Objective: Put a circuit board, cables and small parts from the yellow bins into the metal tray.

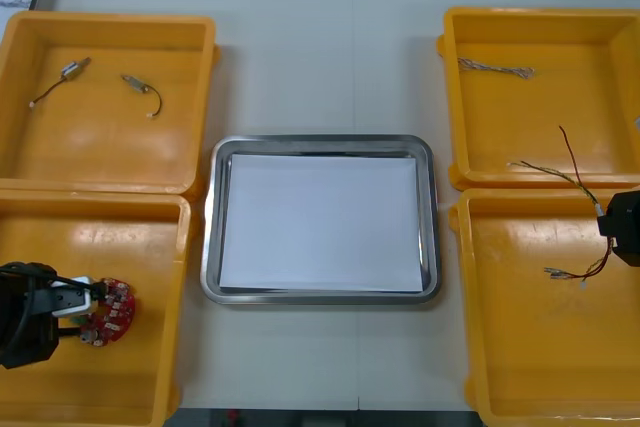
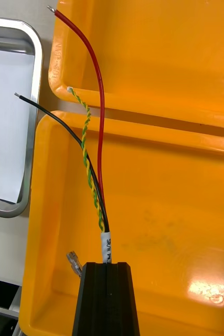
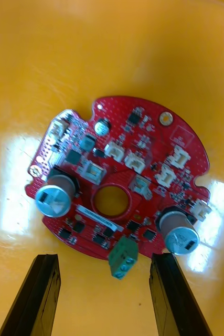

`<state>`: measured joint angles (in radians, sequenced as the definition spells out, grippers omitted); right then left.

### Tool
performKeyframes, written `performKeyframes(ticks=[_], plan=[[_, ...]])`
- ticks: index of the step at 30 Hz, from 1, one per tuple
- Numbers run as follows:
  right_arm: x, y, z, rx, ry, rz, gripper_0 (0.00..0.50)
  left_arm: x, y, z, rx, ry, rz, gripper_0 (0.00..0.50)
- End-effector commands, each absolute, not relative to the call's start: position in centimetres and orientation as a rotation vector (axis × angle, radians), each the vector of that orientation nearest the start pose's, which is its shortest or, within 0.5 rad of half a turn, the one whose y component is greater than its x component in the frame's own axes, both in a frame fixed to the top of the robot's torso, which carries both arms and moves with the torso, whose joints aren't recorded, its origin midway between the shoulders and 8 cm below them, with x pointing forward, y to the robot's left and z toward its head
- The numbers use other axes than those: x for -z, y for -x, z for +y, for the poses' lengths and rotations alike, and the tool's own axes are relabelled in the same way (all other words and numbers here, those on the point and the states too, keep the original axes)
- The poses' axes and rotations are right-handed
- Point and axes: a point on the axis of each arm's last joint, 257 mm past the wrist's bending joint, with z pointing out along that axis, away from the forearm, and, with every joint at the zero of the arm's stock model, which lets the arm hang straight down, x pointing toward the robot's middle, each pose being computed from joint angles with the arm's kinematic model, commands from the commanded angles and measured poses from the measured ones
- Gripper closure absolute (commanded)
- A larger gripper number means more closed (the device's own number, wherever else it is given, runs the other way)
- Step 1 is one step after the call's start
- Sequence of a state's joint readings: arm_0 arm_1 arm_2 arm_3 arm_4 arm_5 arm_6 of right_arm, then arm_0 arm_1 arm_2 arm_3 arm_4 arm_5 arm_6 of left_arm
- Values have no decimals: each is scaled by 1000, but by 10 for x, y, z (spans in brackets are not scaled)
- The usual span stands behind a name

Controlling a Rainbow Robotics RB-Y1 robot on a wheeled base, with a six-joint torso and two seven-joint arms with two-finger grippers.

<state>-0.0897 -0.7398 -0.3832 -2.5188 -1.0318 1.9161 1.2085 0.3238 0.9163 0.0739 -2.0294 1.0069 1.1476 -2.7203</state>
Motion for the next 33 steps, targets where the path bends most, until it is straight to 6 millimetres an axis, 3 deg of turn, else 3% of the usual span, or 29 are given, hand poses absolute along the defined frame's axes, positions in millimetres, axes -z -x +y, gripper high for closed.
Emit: performKeyframes(ticks=[1,7,14,18,20,22,24,33], plan=[[119,-336,-288,-117,234,2515,500,334,-306,367,-158,-1649,2139,0],[119,-336,-288,-117,234,2515,500,338,-307,361,-156,-1630,2139,1],[119,-336,-288,-117,234,2515,500,344,-304,356,-145,-1636,2140,58],[119,-336,-288,-117,234,2515,500,346,-302,355,-140,-1632,2145,153],[119,-336,-288,-117,234,2515,500,347,-302,355,-140,-1628,2147,235],[119,-336,-288,-117,234,2515,500,348,-301,355,-142,-1627,2149,391],[119,-336,-288,-117,234,2515,500,349,-301,354,-143,-1628,2149,497],[119,-336,-288,-117,234,2515,500,347,-301,353,-126,-1614,2150,500]])
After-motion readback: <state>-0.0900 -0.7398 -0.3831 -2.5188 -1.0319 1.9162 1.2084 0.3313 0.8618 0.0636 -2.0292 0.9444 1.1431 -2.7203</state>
